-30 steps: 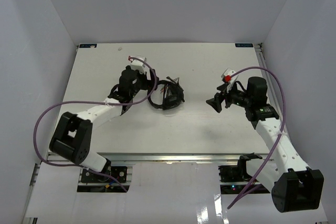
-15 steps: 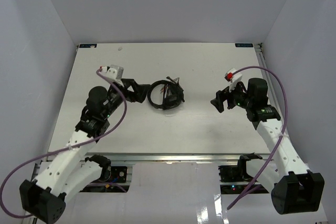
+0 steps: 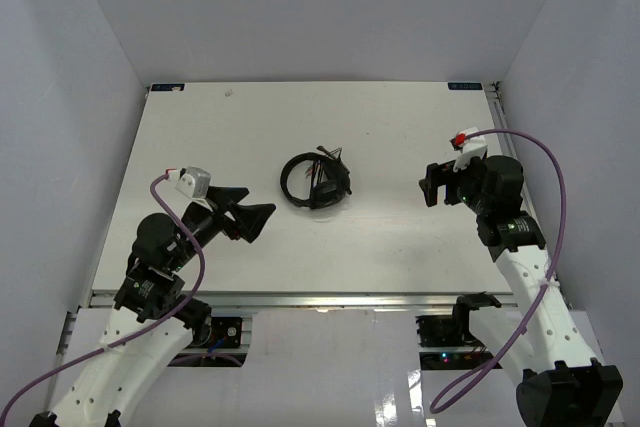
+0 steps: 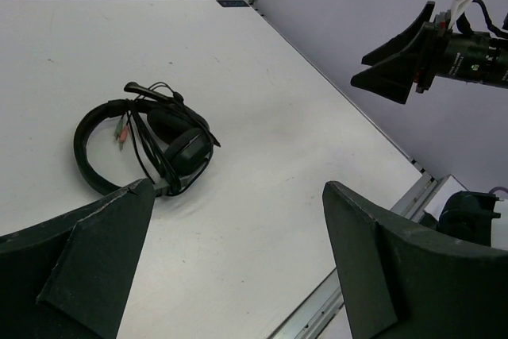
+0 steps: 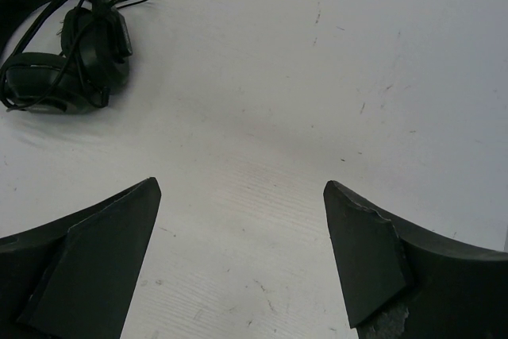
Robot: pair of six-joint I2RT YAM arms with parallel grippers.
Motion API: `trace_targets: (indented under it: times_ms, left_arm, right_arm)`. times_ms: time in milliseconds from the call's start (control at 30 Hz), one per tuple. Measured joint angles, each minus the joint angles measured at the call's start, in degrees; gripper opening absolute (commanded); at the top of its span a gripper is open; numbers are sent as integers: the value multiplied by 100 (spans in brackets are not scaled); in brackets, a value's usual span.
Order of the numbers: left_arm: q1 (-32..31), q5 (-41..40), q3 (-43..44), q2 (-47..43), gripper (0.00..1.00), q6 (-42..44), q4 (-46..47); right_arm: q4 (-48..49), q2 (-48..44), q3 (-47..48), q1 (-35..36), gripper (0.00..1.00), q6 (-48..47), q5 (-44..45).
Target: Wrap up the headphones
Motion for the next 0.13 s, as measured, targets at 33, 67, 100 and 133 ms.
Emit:
trace_targets:
  times_ms: [33, 67, 100, 133]
  left_arm:
    - [0, 3, -27, -3, 98, -13, -40]
    - [0, 9, -67, -7, 98, -29, -89]
    - [0, 15, -109, -7, 98, -41, -135]
    - [0, 22, -154, -5, 98, -52, -180]
  right_arm:
    - [-1, -46, -2, 0, 90, 22, 48]
    - [-3, -81, -2, 0, 90, 35, 74]
    - [-8, -112, -2, 0, 90, 41, 92]
    - [-14, -140, -2, 0, 90, 44, 106]
